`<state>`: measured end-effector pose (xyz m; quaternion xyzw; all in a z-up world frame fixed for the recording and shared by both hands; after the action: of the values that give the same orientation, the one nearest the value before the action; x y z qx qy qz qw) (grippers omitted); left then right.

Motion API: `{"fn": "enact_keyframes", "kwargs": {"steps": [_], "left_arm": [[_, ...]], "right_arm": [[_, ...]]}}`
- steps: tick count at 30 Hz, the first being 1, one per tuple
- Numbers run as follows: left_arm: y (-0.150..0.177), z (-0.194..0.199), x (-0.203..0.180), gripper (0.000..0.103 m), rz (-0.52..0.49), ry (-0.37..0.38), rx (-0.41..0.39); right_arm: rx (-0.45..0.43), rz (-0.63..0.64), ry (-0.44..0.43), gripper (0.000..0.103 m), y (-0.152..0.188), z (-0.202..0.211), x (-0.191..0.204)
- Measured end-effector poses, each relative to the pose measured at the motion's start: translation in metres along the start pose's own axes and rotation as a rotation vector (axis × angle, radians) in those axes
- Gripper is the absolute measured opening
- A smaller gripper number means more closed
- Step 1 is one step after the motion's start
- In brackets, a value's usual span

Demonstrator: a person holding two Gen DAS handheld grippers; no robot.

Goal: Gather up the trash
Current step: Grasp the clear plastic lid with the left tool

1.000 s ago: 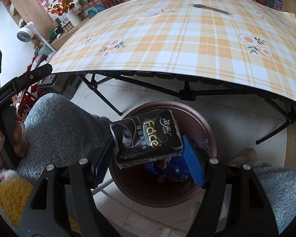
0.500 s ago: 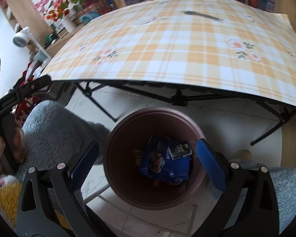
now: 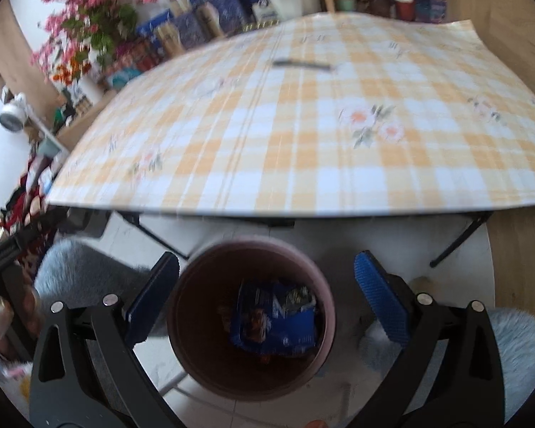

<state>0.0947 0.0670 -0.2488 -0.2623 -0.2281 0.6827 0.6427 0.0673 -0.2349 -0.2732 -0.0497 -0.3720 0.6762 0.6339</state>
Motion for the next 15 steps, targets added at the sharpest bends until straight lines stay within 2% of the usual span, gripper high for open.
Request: {"fn": "enact_keyframes", "kwargs": {"steps": [4,8,11,13,15], "left_arm": [[-0.021,-0.008,-0.010,0.095,-0.017,0.055,0.004],[-0.061,-0.025,-0.031,0.095,-0.066,0.090,-0.036],[-0.095,-0.062,-0.057,0.096,-0.104,0.155,0.012],[-0.110,-0.087,-0.072,0.096,-0.151,0.142,0.039],[-0.124,-0.116,-0.086,0.096,-0.211,0.074,0.066]], "right_arm": [[-0.066,-0.005,-0.020,0.097,-0.027,0.013,-0.013],[-0.120,-0.013,-0.010,0.097,-0.052,0.014,-0.029],[-0.107,-0.017,-0.042,0.097,-0.066,0.006,-0.039],[-0.097,-0.032,-0.056,0.097,-0.073,-0.001,-0.046],[-0.112,-0.022,-0.024,0.097,-0.078,-0.002,-0.048]]}}
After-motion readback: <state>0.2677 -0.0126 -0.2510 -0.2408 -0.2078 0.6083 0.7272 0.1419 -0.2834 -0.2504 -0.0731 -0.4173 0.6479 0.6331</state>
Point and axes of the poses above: each gripper's, at about its wrist camera, not at the fingertips, and z roughly against the way its jaws point, x to its left, y to its underside, the point moved 5 cm from there along -z, roughly the way its jaws point, and after that the axes turned 9 degrees about -y, right-handed, at the moved point
